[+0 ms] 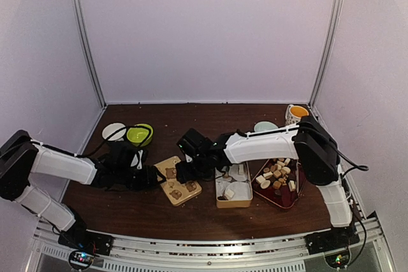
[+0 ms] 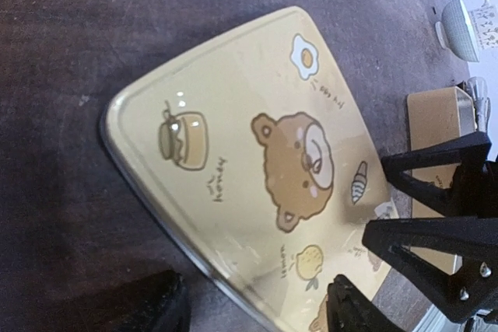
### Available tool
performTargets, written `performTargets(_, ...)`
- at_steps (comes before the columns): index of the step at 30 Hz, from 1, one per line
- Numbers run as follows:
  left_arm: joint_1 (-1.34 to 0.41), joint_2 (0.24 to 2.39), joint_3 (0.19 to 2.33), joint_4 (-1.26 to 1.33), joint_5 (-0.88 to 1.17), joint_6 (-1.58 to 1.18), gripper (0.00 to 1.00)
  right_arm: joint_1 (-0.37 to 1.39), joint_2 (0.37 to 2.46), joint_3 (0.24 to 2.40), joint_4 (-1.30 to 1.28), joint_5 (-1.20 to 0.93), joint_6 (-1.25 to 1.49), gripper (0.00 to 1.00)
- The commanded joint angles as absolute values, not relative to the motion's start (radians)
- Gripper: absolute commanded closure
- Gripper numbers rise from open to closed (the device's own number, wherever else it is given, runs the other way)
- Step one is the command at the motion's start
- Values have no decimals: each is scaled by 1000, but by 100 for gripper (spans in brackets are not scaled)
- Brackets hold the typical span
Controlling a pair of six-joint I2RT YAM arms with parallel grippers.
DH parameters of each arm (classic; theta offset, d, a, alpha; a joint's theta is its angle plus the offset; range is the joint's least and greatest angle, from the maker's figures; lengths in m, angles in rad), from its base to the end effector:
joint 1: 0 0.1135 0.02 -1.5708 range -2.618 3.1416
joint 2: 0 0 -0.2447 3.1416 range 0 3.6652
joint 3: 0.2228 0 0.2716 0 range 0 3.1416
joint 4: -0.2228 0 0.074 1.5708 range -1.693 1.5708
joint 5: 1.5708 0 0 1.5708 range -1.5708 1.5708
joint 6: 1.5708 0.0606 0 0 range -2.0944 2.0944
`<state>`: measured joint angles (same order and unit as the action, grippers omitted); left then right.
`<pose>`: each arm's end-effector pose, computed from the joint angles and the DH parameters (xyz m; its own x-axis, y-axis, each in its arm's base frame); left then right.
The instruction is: Pack the chocolate
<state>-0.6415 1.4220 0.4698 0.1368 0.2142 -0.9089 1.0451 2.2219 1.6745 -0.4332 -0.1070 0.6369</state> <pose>0.2147 -0.1764 0.0775 -0.9118 -0.2810 -0.2993 -0.0289 0.7712 -0.6359 0.2455 0.4361 0.1100 -0.8644 -0.3116 -0.3947 -0.4674 0.7872 0.4023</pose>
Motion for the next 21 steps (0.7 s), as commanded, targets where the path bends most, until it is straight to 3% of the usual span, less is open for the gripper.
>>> performTargets(1, -635, 1479, 482, 204, 240, -929, 39, 1044, 2188, 1611, -352, -190, 683, 43)
performTargets(6, -630, 1536, 494, 236, 259, -936, 41, 1045, 2152, 1542, -304, -223, 708, 52)
performTargets(21, -629, 1485, 481, 237, 339, -949, 43, 1047, 1991, 1353, -29, -346, 843, 61)
